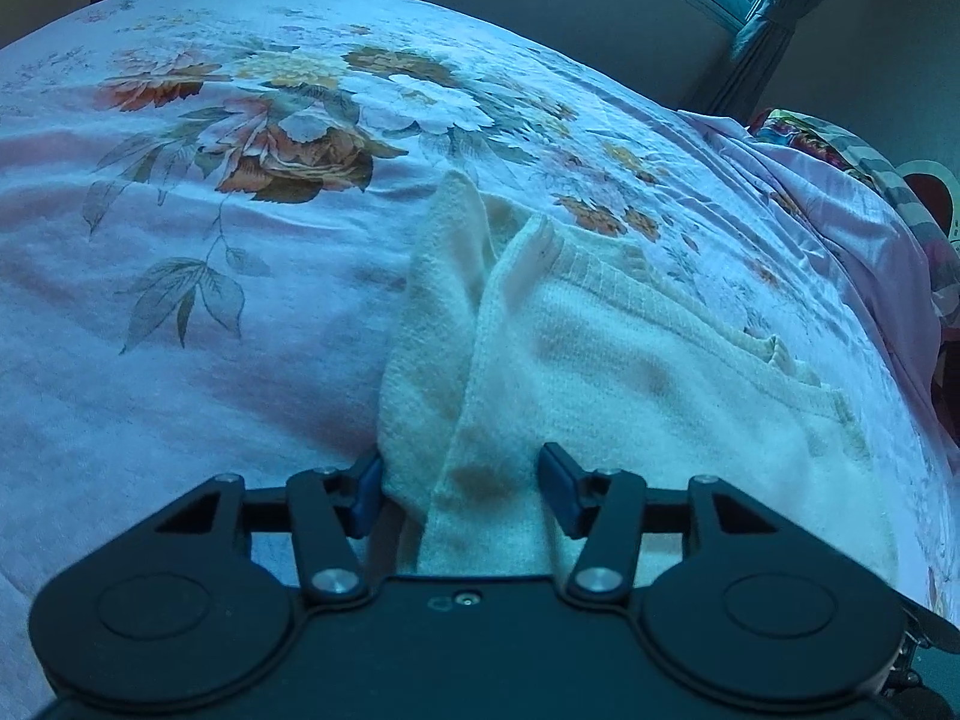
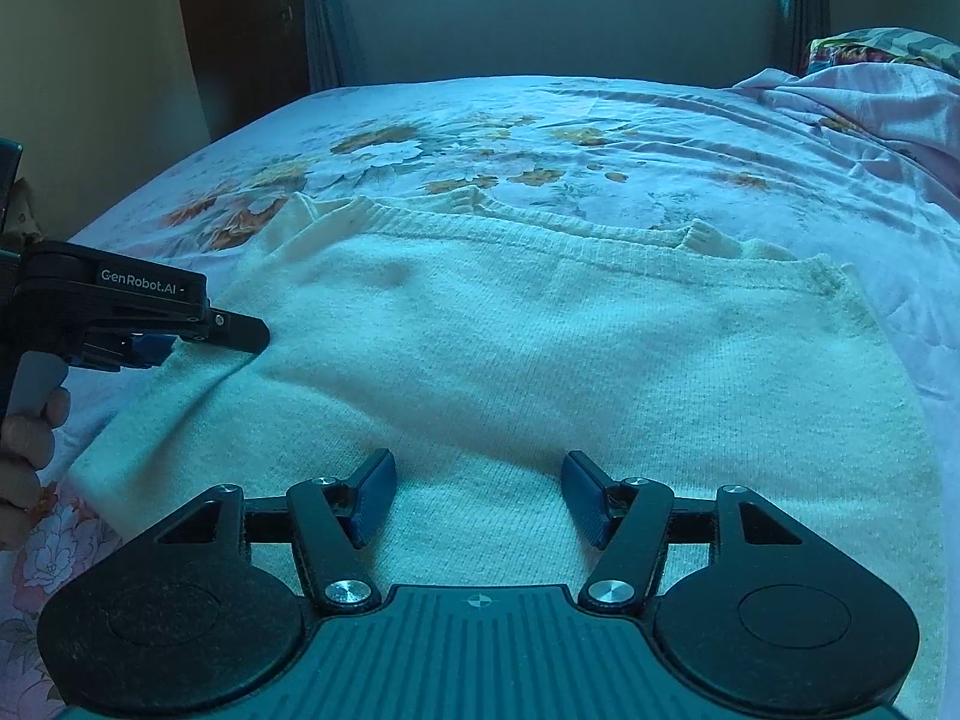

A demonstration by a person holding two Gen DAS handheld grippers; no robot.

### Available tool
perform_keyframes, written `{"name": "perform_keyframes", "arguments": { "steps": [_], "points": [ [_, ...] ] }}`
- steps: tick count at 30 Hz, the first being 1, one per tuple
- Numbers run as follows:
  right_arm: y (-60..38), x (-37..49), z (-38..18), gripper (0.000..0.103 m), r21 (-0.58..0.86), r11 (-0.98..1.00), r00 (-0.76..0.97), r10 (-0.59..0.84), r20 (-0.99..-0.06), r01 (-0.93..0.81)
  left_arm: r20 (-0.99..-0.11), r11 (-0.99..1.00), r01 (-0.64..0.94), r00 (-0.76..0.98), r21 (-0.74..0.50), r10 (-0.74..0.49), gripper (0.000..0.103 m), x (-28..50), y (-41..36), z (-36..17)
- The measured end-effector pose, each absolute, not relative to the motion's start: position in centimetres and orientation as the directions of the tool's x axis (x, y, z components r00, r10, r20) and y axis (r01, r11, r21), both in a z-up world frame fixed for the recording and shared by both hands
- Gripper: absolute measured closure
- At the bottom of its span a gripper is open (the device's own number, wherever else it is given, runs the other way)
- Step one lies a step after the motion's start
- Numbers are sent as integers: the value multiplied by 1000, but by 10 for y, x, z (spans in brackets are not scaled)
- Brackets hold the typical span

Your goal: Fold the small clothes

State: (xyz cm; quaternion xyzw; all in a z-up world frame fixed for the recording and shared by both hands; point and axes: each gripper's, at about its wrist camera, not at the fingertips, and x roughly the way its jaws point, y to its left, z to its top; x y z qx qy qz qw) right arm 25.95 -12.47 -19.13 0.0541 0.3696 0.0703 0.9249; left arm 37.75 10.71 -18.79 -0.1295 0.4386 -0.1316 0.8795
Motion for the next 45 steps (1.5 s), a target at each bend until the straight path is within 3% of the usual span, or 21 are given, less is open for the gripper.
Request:
{"name": "perform_keyframes", "arguments": {
  "steps": [5, 7, 9, 12, 19, 21, 23, 27, 30, 34, 38, 45],
  "points": [
    [-124, 262, -181, 41, 137, 986, 725, 164, -669, -96, -728, 934, 132, 593, -333, -344, 54, 381, 101, -190],
    [-125, 266, -176, 41, 131, 987, 742, 153, -652, -89, -719, 924, 141, 591, -355, -366, 73, 380, 102, -189],
    [-127, 276, -173, 41, 125, 989, 748, 142, -649, -80, -708, 909, 155, 580, -388, -402, 83, 381, 103, -188],
    [-130, 291, -175, 41, 150, 986, 732, 150, -665, -66, -705, 906, 166, 580, -388, -408, 82, 381, 103, -190],
    [-133, 292, -184, 41, 186, 980, 726, 176, -665, -67, -697, 881, 154, 557, -447, -451, 63, 392, 107, -197],
    [-133, 292, -186, 41, 186, 980, 725, 174, -666, -64, -684, 874, 152, 566, -462, -460, 66, 392, 104, -196],
    [-131, 292, -186, 41, 183, 981, 725, 170, -667, -61, -678, 869, 162, 565, -468, -470, 85, 391, 102, -197],
    [-133, 291, -185, 41, 189, 980, 724, 177, -667, -65, -674, 874, 186, 572, -449, -468, 86, 387, 106, -195],
    [-131, 292, -182, 41, 180, 982, 734, 168, -658, -64, -686, 884, 189, 569, -428, -453, 79, 389, 105, -195],
    [-126, 304, -180, 41, 144, 988, 741, 137, -657, -54, -699, 902, 188, 578, -390, -422, 78, 389, 96, -193],
    [-126, 326, -178, 41, 103, 994, 757, 87, -648, -25, -696, 910, 196, 591, -366, -408, 84, 387, 94, -189],
    [-141, 377, -181, 41, 80, 995, 751, 9, -660, 58, -702, 917, 206, 593, -341, -394, 84, 386, 91, -187]
  ]
}}
